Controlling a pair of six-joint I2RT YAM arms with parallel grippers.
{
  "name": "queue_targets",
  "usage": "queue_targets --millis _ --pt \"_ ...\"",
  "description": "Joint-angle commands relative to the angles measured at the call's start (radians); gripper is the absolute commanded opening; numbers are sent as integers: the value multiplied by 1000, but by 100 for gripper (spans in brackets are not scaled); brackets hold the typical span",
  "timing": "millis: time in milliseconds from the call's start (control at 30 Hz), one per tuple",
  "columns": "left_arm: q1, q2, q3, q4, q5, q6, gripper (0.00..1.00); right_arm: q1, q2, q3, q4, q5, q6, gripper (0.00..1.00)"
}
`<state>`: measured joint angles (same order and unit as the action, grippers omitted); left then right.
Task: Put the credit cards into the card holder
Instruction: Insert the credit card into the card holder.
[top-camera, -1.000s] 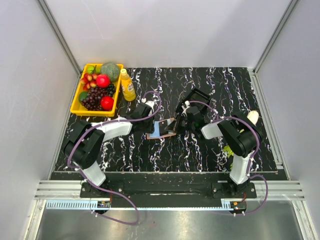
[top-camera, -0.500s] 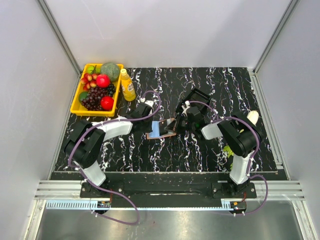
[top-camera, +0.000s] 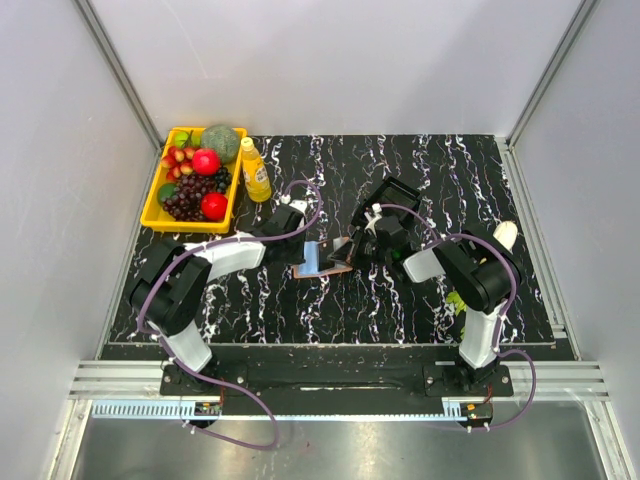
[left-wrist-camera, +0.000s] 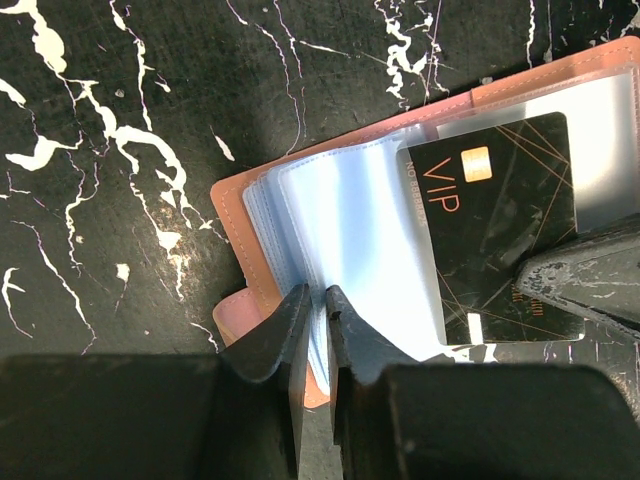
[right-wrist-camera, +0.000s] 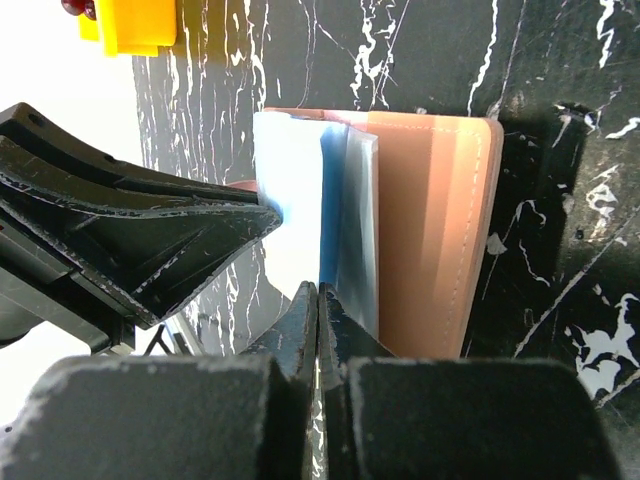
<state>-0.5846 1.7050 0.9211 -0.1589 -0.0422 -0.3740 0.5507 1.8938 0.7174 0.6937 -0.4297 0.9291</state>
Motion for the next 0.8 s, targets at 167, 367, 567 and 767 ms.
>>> queue_targets --millis 167,367,567,767 --pt "5 93 -67 -76 22 -14 19 8 36 7 87 -29 8 0" --pt "5 65 -56 -114 4 -35 26 12 27 4 -2 -7 -3 0" --pt "5 74 -18 -180 4 -28 31 23 11 14 -69 35 -29 0" --pt "5 73 -21 -200 -27 -49 24 35 -6 31 -134 57 -67 0"
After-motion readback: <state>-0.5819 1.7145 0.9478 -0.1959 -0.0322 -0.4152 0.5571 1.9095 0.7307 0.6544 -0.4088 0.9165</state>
